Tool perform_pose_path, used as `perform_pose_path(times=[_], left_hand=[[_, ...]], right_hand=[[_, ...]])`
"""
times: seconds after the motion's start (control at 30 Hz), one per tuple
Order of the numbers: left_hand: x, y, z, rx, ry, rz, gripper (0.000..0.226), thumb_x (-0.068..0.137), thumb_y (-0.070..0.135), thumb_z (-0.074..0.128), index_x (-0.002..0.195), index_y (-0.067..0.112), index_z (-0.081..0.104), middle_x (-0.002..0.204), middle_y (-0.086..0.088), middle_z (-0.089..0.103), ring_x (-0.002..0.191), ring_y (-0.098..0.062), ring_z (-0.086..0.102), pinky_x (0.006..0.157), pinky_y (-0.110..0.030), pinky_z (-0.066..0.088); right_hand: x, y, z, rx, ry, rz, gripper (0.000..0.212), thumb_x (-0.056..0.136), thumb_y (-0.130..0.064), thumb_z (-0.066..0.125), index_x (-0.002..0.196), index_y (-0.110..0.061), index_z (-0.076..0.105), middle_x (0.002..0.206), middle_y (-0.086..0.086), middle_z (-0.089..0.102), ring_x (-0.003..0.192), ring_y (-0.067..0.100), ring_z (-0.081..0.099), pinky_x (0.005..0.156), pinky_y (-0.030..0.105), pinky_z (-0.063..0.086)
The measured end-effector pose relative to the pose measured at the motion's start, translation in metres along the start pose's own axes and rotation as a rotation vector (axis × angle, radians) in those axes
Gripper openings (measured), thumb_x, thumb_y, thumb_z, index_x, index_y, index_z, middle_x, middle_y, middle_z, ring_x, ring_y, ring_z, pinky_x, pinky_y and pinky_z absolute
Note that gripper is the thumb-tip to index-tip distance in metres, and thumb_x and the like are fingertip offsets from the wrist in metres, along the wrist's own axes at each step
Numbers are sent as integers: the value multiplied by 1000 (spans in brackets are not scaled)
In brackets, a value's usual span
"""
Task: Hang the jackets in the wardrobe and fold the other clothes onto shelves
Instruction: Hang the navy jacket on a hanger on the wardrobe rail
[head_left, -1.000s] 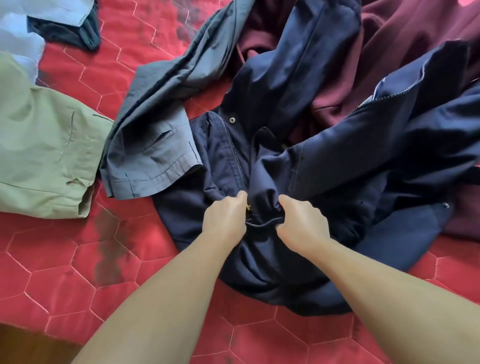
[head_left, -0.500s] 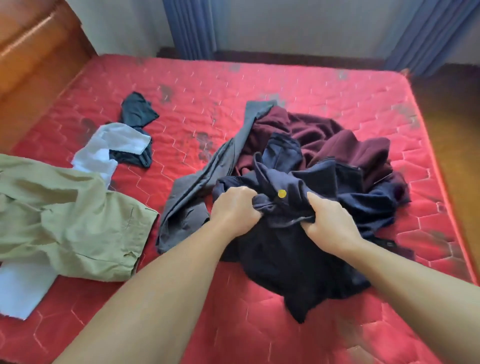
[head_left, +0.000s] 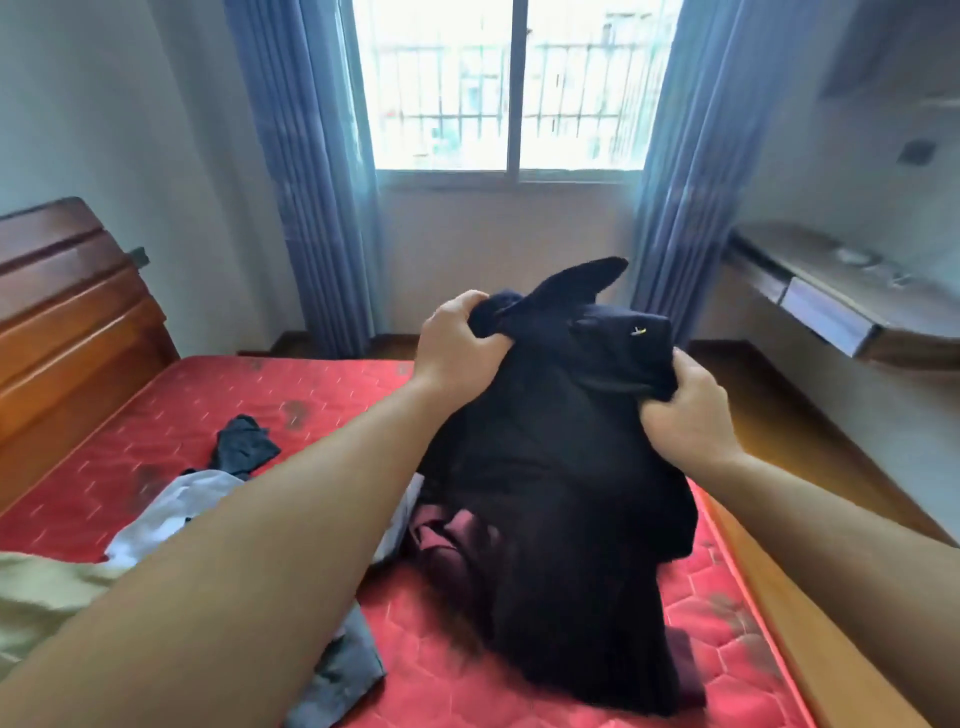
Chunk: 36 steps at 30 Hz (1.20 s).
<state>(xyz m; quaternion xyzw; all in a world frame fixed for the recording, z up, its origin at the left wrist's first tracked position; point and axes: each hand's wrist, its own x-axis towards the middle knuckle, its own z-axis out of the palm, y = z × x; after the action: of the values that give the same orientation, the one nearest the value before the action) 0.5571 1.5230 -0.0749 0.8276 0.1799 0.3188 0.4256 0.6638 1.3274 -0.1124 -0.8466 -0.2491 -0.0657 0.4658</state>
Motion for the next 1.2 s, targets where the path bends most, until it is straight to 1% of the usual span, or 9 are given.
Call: perform_pose_path(times=[0.17,0.33,0.47,0.6,0.77,0.9,1.0,1.13,1.2], left_hand=[[-7,38,-2,-116,-129,60,21,91,27,62,112,28,62,102,10,66,93,-7,61,73,-12,45],[-14,78,0,-205,-164,103,7,92,31,60,92,25,63,87,7,67,83,-17,63,74,-30,49],[-32,125,2,-389,-196,126,11,92,27,57,94,20,64,91,-1,70,89,-24,66,85,-45,56],[-69,186,17,-572,-288,108,8,93,24,55,92,20,61,94,-3,68,87,-20,65,84,-41,57],[-123,272,23,-718,-452,131,4,93,27,58,90,29,58,96,0,66,93,-20,65,84,-42,58],[-179,326,25,-796,-626,148,4,89,26,59,91,28,62,99,-6,70,95,-28,68,85,-50,57],[-220,362,19,-818,-731,218,11,85,28,59,95,25,63,100,-8,70,94,-29,68,84,-50,57],[-239,384,7,-924,-812,241,6,90,25,59,94,25,63,102,-11,69,96,-28,68,84,-50,58],[-239,384,4,-1019,-890,248,5,92,26,58,94,24,62,101,-9,68,93,-27,67,86,-47,57]], right_hand=[[-2,-68,-80,100,278,10,34,85,1,52,108,-22,59,101,-3,63,96,17,58,82,27,42],[-37,-124,-138,-21,454,-26,40,82,0,52,117,-17,61,105,-2,64,97,17,57,82,25,42],[-95,-128,-170,-71,470,19,33,86,-5,57,114,-24,62,99,-9,64,95,15,59,86,31,47],[-159,-115,-194,13,363,179,25,87,-19,68,108,-30,61,98,-13,66,99,19,63,88,38,53],[-234,-110,-212,208,125,301,60,75,-46,78,125,-49,45,119,-23,58,106,6,60,74,32,60],[-284,-113,-208,178,196,316,100,63,-56,83,142,-41,24,134,-24,45,122,2,46,99,30,46],[-299,-120,-201,266,428,368,77,66,-42,86,126,-36,40,114,-16,58,103,2,58,83,14,48],[-315,-135,-231,117,787,414,13,86,-23,69,89,-28,58,92,-4,65,101,24,63,88,35,51],[-326,-144,-249,23,828,414,21,91,-21,64,75,-28,53,82,-2,62,93,25,63,80,35,51]])
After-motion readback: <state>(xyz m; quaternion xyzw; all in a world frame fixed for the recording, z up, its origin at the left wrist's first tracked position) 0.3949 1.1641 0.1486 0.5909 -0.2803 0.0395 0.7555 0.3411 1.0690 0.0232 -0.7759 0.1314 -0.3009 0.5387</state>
